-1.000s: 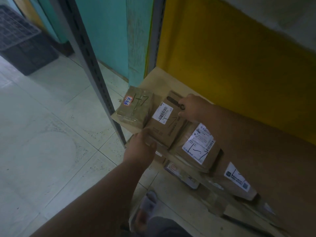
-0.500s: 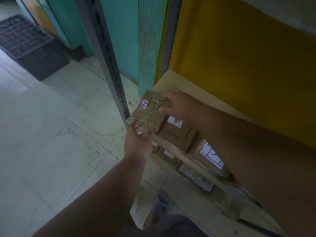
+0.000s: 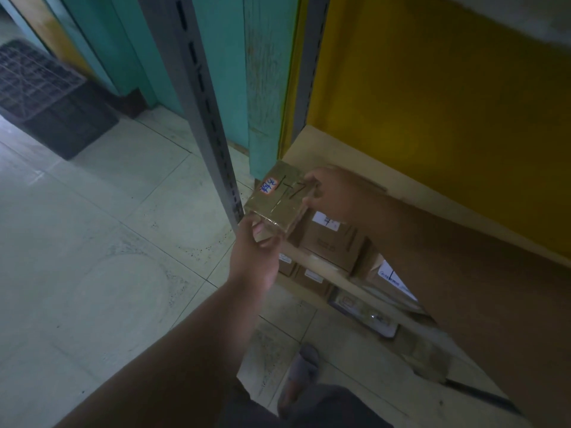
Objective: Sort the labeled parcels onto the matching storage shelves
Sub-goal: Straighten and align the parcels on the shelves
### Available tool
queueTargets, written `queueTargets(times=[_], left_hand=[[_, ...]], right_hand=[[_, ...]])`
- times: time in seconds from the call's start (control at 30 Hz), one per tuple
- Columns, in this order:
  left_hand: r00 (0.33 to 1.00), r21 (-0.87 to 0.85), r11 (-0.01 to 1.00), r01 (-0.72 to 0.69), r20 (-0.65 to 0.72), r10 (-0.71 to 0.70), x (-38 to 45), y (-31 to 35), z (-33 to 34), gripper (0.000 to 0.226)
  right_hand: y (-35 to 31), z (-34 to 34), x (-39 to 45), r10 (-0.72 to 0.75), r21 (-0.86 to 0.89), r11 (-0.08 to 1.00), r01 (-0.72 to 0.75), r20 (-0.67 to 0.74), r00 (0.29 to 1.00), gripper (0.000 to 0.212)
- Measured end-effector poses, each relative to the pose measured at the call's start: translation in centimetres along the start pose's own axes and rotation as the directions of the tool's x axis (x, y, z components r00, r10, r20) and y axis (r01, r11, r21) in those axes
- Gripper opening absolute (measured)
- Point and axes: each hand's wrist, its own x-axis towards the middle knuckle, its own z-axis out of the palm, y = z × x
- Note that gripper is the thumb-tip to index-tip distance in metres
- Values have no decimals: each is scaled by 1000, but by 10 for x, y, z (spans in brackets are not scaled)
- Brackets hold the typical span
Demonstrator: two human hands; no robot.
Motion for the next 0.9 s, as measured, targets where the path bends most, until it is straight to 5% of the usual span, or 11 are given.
queueTargets(times=[0.3,0.37,0.47,0.63,0.8,0.9], left_hand=[[987,201,976,89,115,-114,-14,-17,26,48],[977,153,977,145,134,-166,-16,-18,35,47],[959,-26,968,248,147,-241,-21,-17,45,12],[965,-165,952,259,88,-247,-25,-15,47,42],[972,-99,967,236,40,-233,-20,-21,43,18],[977,-60,976,207,66,-203,-21,-24,46,41]], right_hand=[[44,-27,0,70,-280,957,-77,-34,997,44],[61,-32,-2,147,-370,919,-136,2,989,51],[74,-29,-5,201,-407,900,-156,70,977,54],[72,-20,-5,166,-416,900,-131,50,985,55],[70,-18,-5,170,-420,898,-130,60,984,55],[69,-19,-7,171,-426,895,-132,54,984,57]])
